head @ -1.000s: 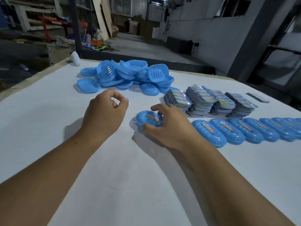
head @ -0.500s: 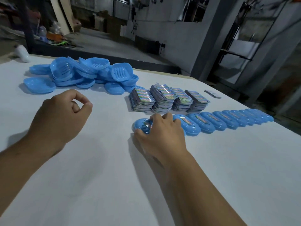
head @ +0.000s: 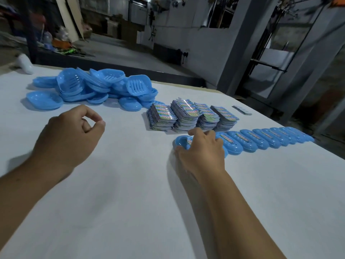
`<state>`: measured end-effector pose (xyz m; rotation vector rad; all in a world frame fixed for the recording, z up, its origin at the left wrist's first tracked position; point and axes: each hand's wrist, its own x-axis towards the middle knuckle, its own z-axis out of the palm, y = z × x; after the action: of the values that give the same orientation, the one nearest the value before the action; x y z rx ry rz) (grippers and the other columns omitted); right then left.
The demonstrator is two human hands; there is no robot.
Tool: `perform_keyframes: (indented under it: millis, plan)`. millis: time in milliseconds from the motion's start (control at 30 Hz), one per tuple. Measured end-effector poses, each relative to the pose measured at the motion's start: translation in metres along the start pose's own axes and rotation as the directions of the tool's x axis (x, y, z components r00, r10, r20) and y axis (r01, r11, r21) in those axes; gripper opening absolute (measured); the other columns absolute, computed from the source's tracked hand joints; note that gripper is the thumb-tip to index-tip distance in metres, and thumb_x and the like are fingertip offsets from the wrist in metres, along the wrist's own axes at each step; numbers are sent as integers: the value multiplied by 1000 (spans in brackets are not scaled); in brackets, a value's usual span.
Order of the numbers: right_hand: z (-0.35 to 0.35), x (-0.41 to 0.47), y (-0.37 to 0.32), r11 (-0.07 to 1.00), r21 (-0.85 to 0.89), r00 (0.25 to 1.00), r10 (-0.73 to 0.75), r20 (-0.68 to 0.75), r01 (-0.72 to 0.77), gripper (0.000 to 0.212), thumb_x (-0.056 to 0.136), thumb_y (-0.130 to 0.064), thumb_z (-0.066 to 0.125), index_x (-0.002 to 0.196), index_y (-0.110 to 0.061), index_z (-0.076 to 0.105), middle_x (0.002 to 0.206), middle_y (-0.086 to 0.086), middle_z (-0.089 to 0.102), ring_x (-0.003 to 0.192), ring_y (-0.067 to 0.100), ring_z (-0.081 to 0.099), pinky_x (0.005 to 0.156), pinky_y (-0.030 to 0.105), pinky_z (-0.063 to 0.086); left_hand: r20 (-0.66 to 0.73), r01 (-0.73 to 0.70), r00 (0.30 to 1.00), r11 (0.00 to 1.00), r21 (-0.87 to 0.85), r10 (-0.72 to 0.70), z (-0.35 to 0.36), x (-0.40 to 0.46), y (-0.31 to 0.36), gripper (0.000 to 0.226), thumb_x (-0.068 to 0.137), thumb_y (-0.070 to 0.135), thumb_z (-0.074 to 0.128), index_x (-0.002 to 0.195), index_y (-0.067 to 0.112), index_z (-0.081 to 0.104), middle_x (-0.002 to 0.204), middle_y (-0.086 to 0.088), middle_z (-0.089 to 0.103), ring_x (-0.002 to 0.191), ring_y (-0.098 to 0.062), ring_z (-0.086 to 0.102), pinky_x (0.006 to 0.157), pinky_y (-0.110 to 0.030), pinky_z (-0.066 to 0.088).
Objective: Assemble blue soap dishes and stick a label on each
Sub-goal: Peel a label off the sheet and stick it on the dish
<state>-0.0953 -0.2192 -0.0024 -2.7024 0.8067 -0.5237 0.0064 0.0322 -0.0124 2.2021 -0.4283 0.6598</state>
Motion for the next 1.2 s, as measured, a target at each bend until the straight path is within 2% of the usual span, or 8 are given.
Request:
perform_keyframes:
  millis: [200, 400, 567, 700, 800, 867, 1067, 1200]
  plan:
    - [4, -2, -29, 980, 84, 983, -181, -32, 183, 38, 90, -49, 62, 125, -34, 61, 125, -1, 56, 121, 27, 44, 101, 38, 36, 63, 45, 997, 999, -17, -44, -4, -1, 10, 11, 93, 29, 67, 85, 26, 61, 50, 6, 56, 56, -14, 57, 64, -38, 53]
    - [8, 6, -76, 906, 152, 889, -419, 186, 395, 24, 89, -48, 64, 108, -35, 67, 84, -19, 64, 87, 11, 61, 75, 31, 49, 76, 105, 992, 994, 0, -105, -5, -3, 7, 13, 93, 33, 65, 83, 28, 58, 50, 7, 53, 57, -11, 53, 58, -32, 44]
    - [24, 18, -98, 882, 182, 866, -465, 184, 435, 18, 91, -43, 63, 105, -33, 68, 89, -15, 69, 72, 8, 60, 70, 30, 48, 63, 183, 981, 983, 34, -184, -5, -1, 4, 16, 92, 37, 62, 78, 32, 56, 58, 10, 58, 75, -22, 59, 69, -37, 52]
    - [40, 19, -92, 854, 279, 879, -472, 61, 439, 17, 92, -40, 64, 106, -33, 71, 85, -18, 68, 71, 1, 57, 69, 27, 41, -4, 265, 964, 962, 71, -266, -7, 13, -3, 10, 91, 35, 61, 83, 29, 62, 77, 10, 67, 83, -21, 63, 75, -34, 53]
    - [44, 21, -88, 822, 353, 875, -484, 18, 447, 11, 89, -38, 68, 99, -35, 71, 79, -24, 66, 68, -5, 58, 63, 15, 38, -45, 271, 962, 948, 166, -268, -10, 34, -22, 9, 92, 30, 59, 85, 26, 63, 92, 5, 69, 85, -21, 61, 71, -31, 47]
    - [45, 22, -87, 804, 383, 870, -493, 0, 455, 9, 88, -37, 68, 96, -36, 71, 77, -25, 66, 74, -9, 57, 63, 12, 37, -60, 266, 964, 931, 249, -259, -14, 50, -41, 14, 94, 28, 57, 98, 21, 68, 105, 0, 69, 95, -23, 60, 76, -34, 49]
    - [44, 23, -85, 771, 425, 848, -530, 14, 475, 9, 90, -35, 69, 98, -36, 70, 80, -21, 66, 72, -3, 57, 63, 15, 40, 122, 275, 913, 808, 521, -389, -18, 85, -85, 45, 101, 35, 48, 142, 18, 48, 143, -6, 52, 128, -31, 44, 100, -44, 41]
    - [41, 25, -85, 752, 443, 837, -547, 6, 488, 10, 89, -33, 70, 95, -39, 67, 79, -22, 66, 72, -2, 58, 57, 8, 36, 128, 271, 902, 772, 575, -413, -15, 93, -95, 44, 101, 42, 48, 138, 20, 54, 138, -6, 56, 126, -30, 46, 97, -42, 41]
